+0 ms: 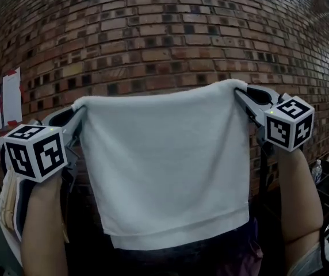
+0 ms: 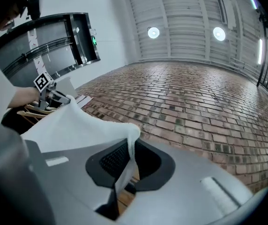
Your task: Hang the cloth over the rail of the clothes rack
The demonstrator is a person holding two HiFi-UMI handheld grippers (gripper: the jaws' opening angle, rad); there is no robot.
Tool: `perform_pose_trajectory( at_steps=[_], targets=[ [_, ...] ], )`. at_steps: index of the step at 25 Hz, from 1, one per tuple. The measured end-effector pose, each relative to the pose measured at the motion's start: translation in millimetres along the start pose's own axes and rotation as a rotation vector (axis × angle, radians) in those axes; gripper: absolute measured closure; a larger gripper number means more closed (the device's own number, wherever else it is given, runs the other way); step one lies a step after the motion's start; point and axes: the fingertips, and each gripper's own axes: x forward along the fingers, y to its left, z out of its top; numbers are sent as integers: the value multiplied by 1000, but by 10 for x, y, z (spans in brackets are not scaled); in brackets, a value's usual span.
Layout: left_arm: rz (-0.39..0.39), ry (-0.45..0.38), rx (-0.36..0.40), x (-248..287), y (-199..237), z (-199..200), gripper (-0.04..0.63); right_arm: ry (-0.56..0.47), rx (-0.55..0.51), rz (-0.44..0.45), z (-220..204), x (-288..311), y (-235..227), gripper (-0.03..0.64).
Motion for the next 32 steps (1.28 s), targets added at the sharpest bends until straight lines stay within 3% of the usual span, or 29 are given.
perform_pose_trajectory(
  at_steps=[7, 14, 19, 23, 27, 32],
  targets=[
    [34, 104, 157, 645, 304, 345, 572, 52, -86, 46, 211, 528, -419, 592],
    [-4, 423, 360, 1281, 481, -82, 572, 301, -144, 201, -312, 1134, -539, 589],
    [-44, 607, 489, 1582, 558, -488, 572, 489, -218, 298, -775, 1446, -464, 589],
    [-123, 730, 551, 1706, 512, -807, 572, 616, -244, 383, -1098, 1551, -379, 589],
    [-267, 860, 586, 1723, 410, -1168, 572, 729, -221, 492, -1444, 1543, -213, 589],
    [-380, 910, 594, 1727, 276, -1324, 572, 771, -219, 554, -1589, 1525, -122, 588]
  ],
)
